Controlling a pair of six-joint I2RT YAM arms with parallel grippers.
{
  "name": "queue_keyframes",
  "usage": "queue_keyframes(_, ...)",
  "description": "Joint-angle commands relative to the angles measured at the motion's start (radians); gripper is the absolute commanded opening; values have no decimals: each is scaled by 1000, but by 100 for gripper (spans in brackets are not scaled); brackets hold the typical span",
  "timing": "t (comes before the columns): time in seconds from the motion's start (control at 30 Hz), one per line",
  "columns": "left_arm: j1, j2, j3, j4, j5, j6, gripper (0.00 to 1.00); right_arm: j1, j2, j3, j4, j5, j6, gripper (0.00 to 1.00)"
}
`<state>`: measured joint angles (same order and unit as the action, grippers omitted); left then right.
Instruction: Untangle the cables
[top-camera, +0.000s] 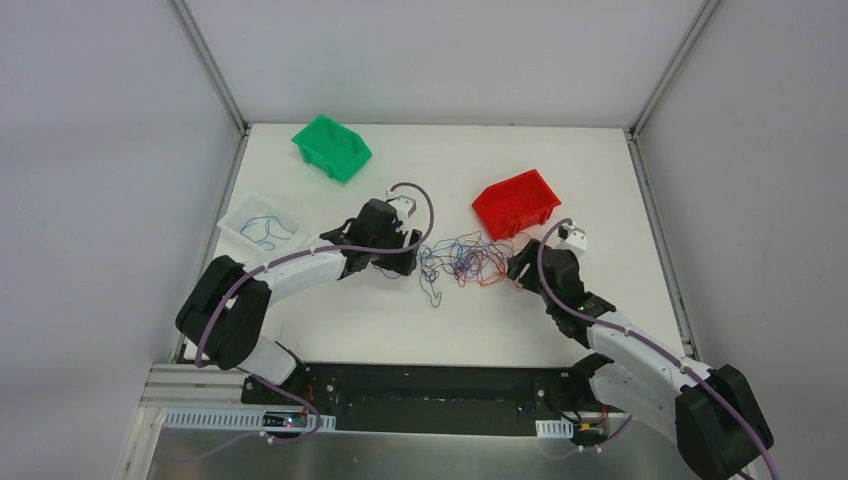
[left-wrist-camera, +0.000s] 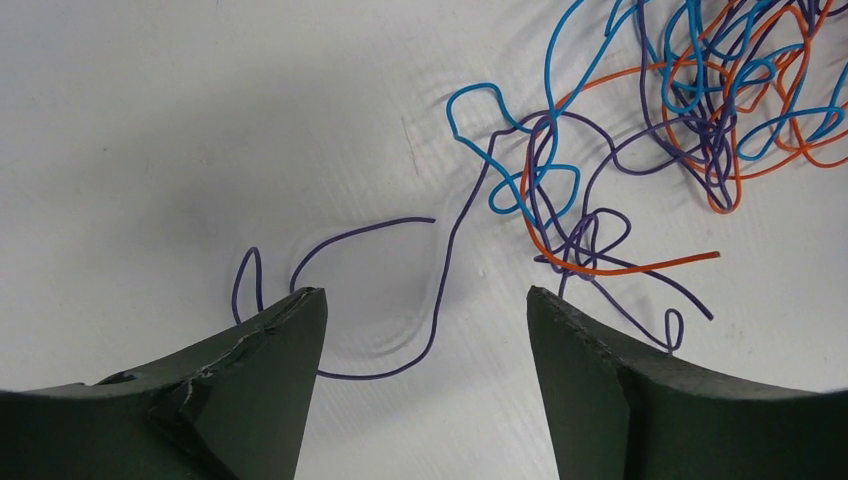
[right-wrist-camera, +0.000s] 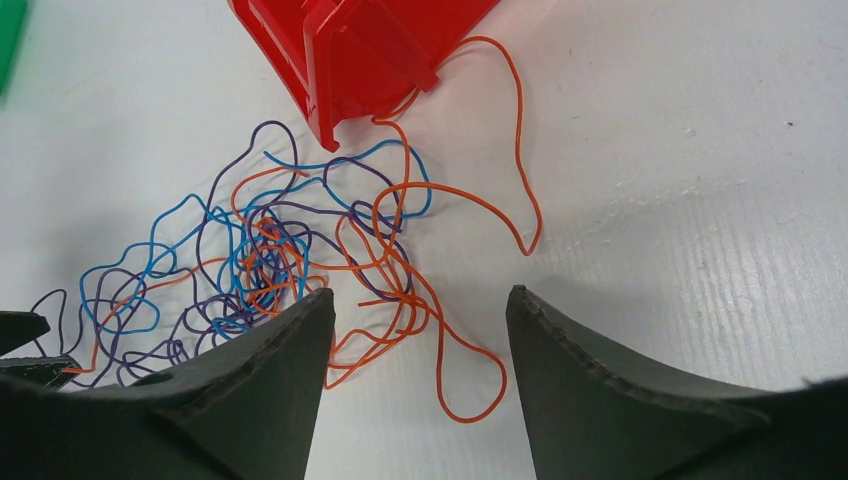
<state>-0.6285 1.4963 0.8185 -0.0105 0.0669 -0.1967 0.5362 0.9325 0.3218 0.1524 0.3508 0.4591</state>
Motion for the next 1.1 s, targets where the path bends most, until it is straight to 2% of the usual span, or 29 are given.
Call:
queue_keyframes(0.0, -2, -2, 20, -53, -24, 45, 74, -4, -3, 36, 37, -12, -13, 67)
queue_keyframes(0.13, -2, 91, 100, -120, -32, 70, 70, -4, 1, 36, 37, -16, -13, 67)
queue_keyframes(0.37, -7, 194, 186, -185, -19, 89, 70, -5, -3, 36, 36, -17, -16, 68)
queue_keyframes(0.43, -10, 220, 205, -203, 9, 97, 52, -5, -3, 35, 36, -17, -16, 68)
queue_keyframes(0.5, -14, 241, 225, -235, 3, 100, 22, -4, 0, 36, 37, -18, -16, 68)
queue_keyframes(0.57, -15, 238, 230, -256, -31, 93, 0, -4, 9, 40, 37, -23, -15, 68)
queue_keyframes(0.8, -14, 80, 145, -213, -47, 56, 0, -5, 53, 51, 52, -73, -17, 72)
queue_keyframes(0.97, -16, -30, 154, -282, 8, -9, 0, -4, 130, 74, 81, -161, -22, 79)
queue_keyframes(1.07, -17, -109, 170, -330, 7, -27, 0, -4, 234, 139, 17, -170, -8, 80)
